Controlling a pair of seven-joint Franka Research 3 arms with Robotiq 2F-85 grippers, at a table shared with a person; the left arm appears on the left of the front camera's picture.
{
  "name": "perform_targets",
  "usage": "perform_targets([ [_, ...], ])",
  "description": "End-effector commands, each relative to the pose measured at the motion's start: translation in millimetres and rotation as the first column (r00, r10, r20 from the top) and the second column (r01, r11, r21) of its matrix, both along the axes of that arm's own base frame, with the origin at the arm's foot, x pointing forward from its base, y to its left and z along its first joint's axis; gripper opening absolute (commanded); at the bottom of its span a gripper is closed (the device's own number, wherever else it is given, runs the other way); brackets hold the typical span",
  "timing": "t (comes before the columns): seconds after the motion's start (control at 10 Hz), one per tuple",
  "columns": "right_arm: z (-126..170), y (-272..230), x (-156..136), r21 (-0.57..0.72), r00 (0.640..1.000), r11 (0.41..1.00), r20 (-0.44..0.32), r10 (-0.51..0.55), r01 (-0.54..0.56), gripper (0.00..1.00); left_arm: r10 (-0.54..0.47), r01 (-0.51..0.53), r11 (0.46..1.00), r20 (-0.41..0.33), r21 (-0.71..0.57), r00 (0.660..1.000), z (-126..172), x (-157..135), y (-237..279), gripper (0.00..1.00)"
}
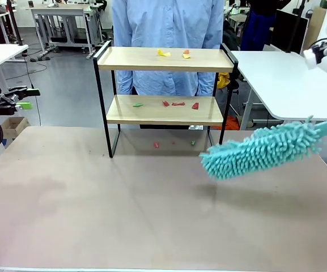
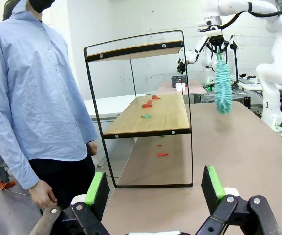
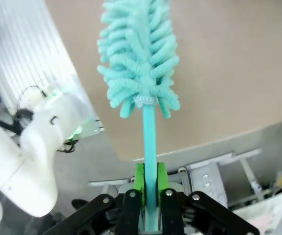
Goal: Clean the shelf.
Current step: Clean the specific section of the Shelf indicated by the human with the Duster.
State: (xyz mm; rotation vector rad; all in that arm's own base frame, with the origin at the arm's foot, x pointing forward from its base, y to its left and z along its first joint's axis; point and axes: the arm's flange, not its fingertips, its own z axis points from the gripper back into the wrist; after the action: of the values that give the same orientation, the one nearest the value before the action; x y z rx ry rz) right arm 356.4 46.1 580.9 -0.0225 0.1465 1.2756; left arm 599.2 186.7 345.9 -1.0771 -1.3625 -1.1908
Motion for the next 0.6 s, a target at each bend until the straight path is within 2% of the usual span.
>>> perform_targets([
  [0.0,-9.4,11.4,-1.4,0.012,0.992,0.994,-0.064,0.107,-0.107,0.13,-0.006,0.006,1.0,0.012,0.008,1.0,1.8,-1.8,-1.2,1.0],
  [0.3,-39.7,42.4,-5.3,-0.046,0.97,0.976,-0.127,0.207,-0.214,0.13,-0.006,0.006,1.0,0.012,0.008,1.0,1.8,-1.8,-1.2,1.0],
  [0.5,-52.6,50.4,-6.6,-0.04,0.969,0.977,-0.148,0.199,-0.207,0.13,-0.006,0.006,1.0,0.012,0.008,1.0,1.8,-1.8,-1.2,1.0],
])
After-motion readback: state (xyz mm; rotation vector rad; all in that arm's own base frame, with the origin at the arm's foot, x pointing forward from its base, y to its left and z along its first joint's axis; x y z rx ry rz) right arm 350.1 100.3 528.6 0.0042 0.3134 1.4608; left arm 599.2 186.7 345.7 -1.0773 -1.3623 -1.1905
